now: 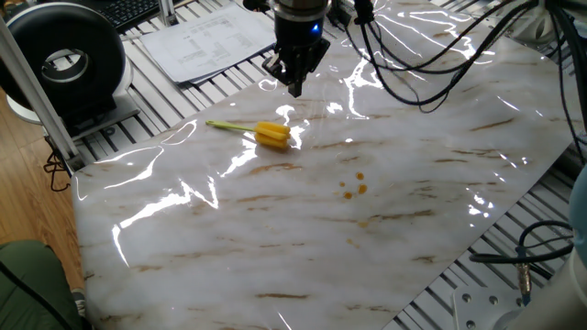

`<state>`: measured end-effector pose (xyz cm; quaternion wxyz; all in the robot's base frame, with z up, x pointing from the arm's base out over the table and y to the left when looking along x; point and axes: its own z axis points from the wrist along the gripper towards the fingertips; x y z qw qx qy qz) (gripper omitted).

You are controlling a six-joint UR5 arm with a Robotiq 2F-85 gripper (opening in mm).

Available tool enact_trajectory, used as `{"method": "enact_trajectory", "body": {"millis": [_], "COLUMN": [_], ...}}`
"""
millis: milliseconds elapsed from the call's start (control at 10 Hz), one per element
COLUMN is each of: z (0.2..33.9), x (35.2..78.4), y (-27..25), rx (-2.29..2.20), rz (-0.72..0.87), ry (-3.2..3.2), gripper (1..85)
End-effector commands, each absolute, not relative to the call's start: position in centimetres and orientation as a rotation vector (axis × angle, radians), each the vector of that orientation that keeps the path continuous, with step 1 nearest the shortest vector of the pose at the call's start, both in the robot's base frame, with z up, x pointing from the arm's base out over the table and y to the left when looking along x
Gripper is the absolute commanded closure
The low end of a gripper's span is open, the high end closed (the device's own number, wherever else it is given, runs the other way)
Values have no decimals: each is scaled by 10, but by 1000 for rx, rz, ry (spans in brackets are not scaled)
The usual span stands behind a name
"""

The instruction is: Scrub the table with a brush

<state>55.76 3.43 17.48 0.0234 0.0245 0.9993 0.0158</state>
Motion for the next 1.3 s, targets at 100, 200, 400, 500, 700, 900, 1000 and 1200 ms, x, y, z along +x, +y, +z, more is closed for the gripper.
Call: {"method": "enact_trajectory", "body": {"millis": [100,200,400,500,700,900,1000,1200], "z": [161,161,161,161,161,161,161,162], "x": [565,565,569,570,572,569,572,575], "y": [63,65,67,67,61,66,60,70], "rx": [205,205,189,184,145,15,-56,-160], "rz": [202,207,204,192,148,177,133,186], "ry": [3055,3051,3041,3040,3036,3045,3036,3012], "gripper": [833,833,833,833,827,723,680,567]}}
